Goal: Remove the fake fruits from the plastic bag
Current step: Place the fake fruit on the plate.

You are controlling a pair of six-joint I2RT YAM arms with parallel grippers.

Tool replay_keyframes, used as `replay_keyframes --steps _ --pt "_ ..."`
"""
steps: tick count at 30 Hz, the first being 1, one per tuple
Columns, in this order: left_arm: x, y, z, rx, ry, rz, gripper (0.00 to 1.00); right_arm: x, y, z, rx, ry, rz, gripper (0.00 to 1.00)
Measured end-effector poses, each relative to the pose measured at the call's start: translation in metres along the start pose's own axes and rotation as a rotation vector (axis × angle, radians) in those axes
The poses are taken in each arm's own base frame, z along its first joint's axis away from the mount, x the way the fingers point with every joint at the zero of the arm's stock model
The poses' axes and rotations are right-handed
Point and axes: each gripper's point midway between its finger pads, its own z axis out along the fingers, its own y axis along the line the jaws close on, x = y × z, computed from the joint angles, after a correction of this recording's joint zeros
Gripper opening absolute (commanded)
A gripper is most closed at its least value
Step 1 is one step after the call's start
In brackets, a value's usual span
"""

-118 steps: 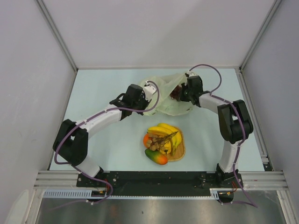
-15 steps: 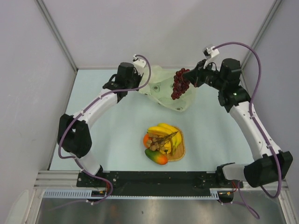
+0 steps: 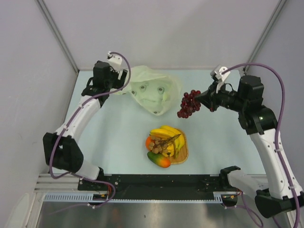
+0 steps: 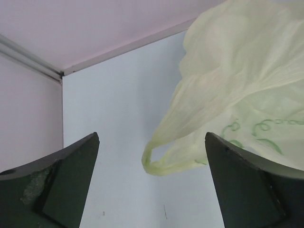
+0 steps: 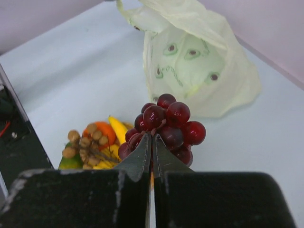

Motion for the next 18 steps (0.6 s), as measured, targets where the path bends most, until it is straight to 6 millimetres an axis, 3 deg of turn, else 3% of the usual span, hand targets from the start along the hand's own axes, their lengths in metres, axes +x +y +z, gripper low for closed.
replay_keyframes --steps 6,12,15,18 --pt "-0.035 0.008 -0.065 0.037 -0.137 -0.02 1.0 0.023 0.029 -0.039 -0.018 0.081 -0.063 0.0" --pt "-0.06 0.026 -0.136 0.016 -0.291 -0.047 1.0 0.055 0.052 -0.061 -0.071 0.181 -0.072 0.0" --pt "-0.058 0.027 -0.155 0.023 -0.325 -0.05 1.0 0.076 0.062 -0.065 -0.107 0.236 -0.051 0.0" --pt "-0.051 0.025 -0.157 0.044 -0.318 -0.052 1.0 0.092 0.07 -0.066 -0.139 0.28 -0.02 0.0"
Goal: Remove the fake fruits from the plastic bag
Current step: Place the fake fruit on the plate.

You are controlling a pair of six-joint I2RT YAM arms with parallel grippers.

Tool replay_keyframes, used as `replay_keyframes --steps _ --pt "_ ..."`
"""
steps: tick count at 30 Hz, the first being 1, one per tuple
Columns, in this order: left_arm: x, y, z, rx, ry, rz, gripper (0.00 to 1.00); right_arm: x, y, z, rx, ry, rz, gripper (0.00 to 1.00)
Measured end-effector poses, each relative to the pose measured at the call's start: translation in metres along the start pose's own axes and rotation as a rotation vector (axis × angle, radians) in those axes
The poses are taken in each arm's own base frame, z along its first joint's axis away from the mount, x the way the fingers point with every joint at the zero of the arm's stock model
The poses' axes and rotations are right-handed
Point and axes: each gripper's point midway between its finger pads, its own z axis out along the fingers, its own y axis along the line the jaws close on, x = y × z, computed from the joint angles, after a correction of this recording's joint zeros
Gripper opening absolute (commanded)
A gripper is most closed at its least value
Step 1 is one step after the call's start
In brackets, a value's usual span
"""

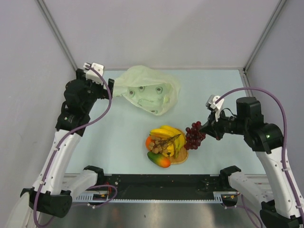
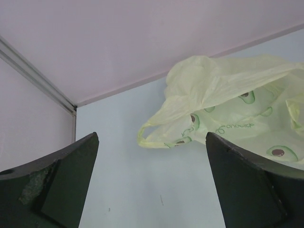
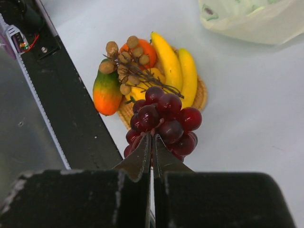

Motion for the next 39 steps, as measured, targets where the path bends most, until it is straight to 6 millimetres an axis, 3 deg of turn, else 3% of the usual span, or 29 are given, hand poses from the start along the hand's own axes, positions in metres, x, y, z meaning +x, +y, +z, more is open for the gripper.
replay_keyframes --steps 5,12,17,26,39 --pt "0.022 -0.002 0.001 0.022 0.055 -0.02 1.0 0.022 0.009 0.012 -0.052 0.056 0.048 0.0" --pt "0.027 -0.004 0.0 0.042 0.067 -0.026 1.0 0.04 0.024 0.028 -0.117 0.114 0.05 0.0" --pt "0.025 0.002 -0.003 0.032 0.057 -0.032 1.0 0.042 0.028 0.047 -0.147 0.128 0.05 0.0" --pt "0.033 0.0 -0.002 0.046 0.069 -0.044 1.0 0.043 0.009 0.091 -0.137 0.162 0.114 0.0" --pt "0.052 -0.015 0.0 0.099 0.104 -0.09 1.0 0.038 0.014 0.116 -0.17 0.164 0.121 0.0"
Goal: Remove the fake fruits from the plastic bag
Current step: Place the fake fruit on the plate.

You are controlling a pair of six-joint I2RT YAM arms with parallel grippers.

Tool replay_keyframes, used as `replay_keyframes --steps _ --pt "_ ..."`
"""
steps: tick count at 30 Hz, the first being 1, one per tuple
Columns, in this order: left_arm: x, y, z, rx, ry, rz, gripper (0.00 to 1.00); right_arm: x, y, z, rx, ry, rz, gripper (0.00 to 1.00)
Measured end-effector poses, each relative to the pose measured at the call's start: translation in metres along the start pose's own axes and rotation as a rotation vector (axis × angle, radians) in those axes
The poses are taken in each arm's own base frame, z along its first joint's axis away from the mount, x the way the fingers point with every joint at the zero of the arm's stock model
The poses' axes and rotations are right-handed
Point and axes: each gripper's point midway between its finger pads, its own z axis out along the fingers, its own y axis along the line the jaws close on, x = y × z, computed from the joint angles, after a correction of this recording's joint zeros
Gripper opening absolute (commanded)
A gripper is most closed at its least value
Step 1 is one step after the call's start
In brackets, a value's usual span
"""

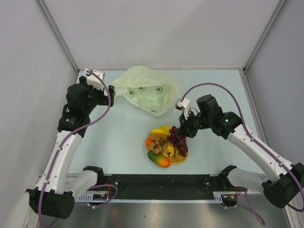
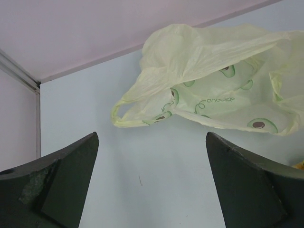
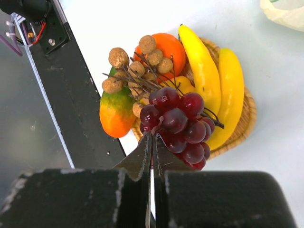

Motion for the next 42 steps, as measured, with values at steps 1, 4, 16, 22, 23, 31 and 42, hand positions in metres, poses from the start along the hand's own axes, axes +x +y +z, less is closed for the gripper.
replay_keyframes --steps 1,4,16,22,23,31,42 --pt "0.002 -0.001 0.0 0.006 0.004 -0.002 1.0 0.0 0.0 0.002 -0.002 0.003 0.009 0.0" --pt "0.006 -0.005 0.001 0.02 0.012 -0.01 1.0 -0.001 -0.003 0.011 -0.004 0.011 0.049 0.0" --pt "0.018 -0.013 -0.001 0.052 0.024 -0.036 1.0 0.001 0.001 0.047 -0.037 0.059 0.161 0.0" --pt "0.018 -0.014 -0.005 0.054 0.017 -0.04 1.0 0.003 0.001 0.058 -0.041 0.075 0.191 0.0" --pt "0.018 -0.014 -0.004 0.055 0.018 -0.04 1.0 0.003 0.0 0.059 -0.038 0.075 0.196 0.0" --pt "0.02 -0.018 -0.004 0.073 0.021 -0.05 1.0 -0.004 -0.002 0.064 -0.031 0.063 0.221 0.46" --pt "0.023 -0.019 -0.005 0.073 0.026 -0.05 1.0 -0.02 -0.008 0.059 0.001 0.031 0.211 0.87"
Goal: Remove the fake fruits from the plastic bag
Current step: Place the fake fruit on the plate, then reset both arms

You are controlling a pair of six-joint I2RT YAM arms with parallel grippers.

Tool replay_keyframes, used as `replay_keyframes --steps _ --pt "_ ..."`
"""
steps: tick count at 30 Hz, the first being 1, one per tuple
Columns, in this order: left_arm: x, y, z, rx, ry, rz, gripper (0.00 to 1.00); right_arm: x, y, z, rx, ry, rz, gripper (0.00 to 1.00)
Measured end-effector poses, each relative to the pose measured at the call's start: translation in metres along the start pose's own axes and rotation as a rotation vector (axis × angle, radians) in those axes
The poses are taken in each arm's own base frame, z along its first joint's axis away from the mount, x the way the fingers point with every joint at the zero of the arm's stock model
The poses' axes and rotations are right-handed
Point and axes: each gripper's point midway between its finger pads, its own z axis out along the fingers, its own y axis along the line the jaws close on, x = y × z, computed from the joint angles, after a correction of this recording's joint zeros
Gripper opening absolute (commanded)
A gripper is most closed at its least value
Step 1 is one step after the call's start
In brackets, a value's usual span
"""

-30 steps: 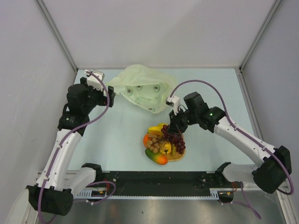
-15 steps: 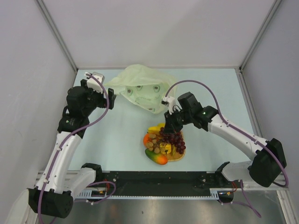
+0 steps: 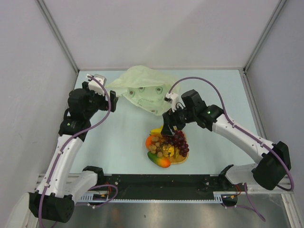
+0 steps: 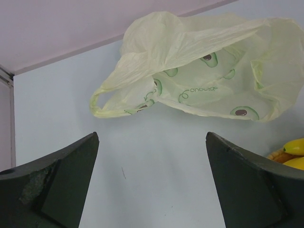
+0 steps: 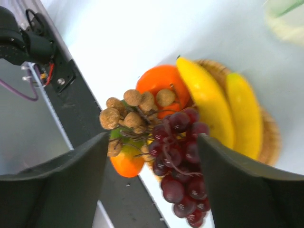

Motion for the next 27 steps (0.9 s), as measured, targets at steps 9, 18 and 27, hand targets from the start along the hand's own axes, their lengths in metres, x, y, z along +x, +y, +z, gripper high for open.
replay_keyframes --steps 9,18,27 --pt "0.004 0.0 -0.009 -0.01 -0.005 0.004 1.0 -0.066 -0.046 -0.069 0.209 -0.227 -0.005 1.0" --pt "0.025 -0.004 -0.021 -0.005 0.03 0.023 1.0 -0.032 -0.149 -0.145 0.703 -0.225 0.193 1.0" --pt "0.087 -0.009 -0.03 -0.007 0.172 0.025 1.0 0.045 -0.169 -0.187 0.962 -0.138 0.301 1.0"
